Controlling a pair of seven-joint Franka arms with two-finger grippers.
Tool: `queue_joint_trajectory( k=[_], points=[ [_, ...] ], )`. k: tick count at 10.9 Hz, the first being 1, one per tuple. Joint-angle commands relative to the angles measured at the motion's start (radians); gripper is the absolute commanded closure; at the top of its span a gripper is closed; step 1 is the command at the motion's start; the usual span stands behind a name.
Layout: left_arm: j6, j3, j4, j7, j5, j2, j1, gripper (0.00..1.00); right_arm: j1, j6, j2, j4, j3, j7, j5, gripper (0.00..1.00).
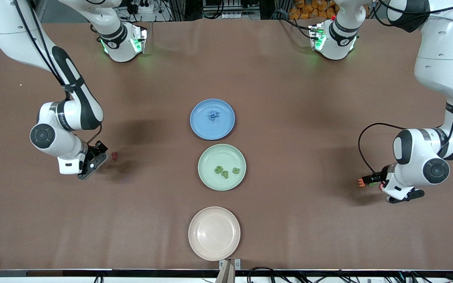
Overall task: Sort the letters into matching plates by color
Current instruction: 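Grasp the blue c with the right gripper while the left gripper reaches the green N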
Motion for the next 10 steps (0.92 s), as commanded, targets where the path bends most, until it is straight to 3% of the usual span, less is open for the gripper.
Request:
queue_joint_trajectory(
  k=[1, 4, 10],
  points=[
    [0.078, -0.001, -0.001, -0.033, 0.033, 0.026, -0.015, 0.0, -0.013, 0.091, -0.002, -0.053, -0.01, -0.064, -0.012, 0.27],
    [0.13, -0.003, 0.007, -0.146, 0.021, 0.044, -0.078, 0.0, -0.01, 0.107, 0.007, -0.051, -0.011, -0.064, -0.014, 0.35],
    [0.184, -0.004, 0.026, -0.073, 0.026, 0.047, -0.073, 0.0, -0.005, 0.143, 0.03, -0.051, -0.016, -0.064, -0.015, 0.41]
  ],
)
